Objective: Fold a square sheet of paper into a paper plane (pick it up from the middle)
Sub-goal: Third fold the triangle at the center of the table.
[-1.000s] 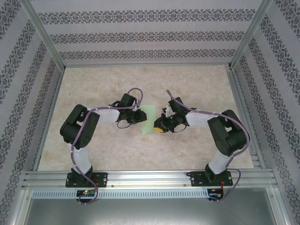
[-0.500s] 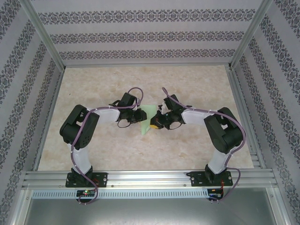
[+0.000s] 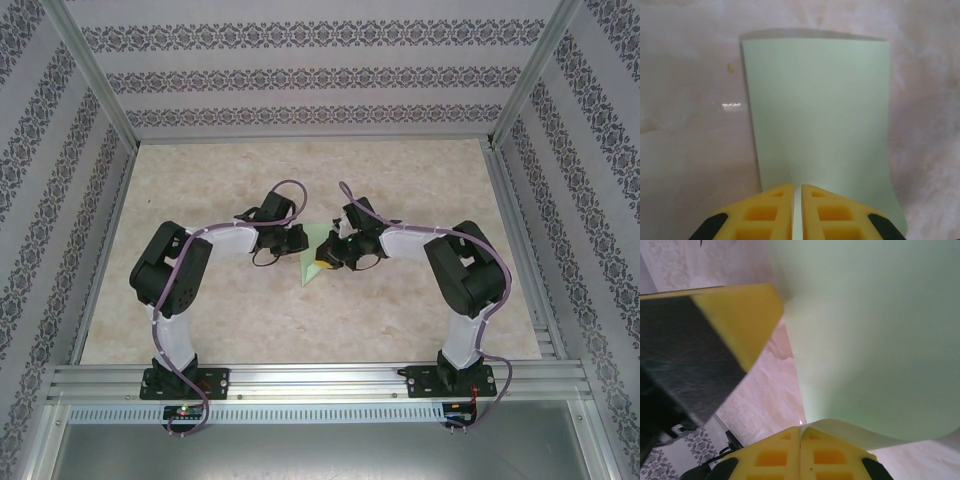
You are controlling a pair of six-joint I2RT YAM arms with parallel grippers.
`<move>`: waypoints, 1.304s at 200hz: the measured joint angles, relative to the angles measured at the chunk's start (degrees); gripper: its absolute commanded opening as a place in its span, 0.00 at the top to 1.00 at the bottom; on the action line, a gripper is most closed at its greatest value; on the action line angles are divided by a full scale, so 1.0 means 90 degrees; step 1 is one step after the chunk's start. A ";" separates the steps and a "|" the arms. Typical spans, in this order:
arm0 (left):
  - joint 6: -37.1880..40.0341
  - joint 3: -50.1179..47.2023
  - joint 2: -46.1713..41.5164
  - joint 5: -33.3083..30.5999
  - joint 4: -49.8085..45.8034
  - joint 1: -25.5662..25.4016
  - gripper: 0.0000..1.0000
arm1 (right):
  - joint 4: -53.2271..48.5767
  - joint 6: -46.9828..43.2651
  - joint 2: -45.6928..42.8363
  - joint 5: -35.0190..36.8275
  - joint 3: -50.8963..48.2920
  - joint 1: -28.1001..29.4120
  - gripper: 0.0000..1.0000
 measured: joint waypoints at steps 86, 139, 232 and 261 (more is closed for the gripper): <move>0.0022 0.0121 0.0141 -0.0019 -0.0172 0.0000 0.91 | -0.0034 -0.0340 0.0323 -0.0002 0.0367 0.0056 0.94; 0.0022 0.0129 0.0141 -0.0017 -0.0192 0.0000 0.91 | -0.0126 -0.0525 0.0517 -0.0002 0.0525 0.0097 0.94; 0.0022 0.0134 0.0141 -0.0015 -0.0206 0.0000 0.91 | -0.0168 -0.0629 0.0697 -0.0005 0.0578 0.0097 0.93; 0.0022 0.0134 0.0141 -0.0015 -0.0209 0.0000 0.91 | -0.0168 -0.0675 0.0792 -0.0012 0.0600 0.0097 0.93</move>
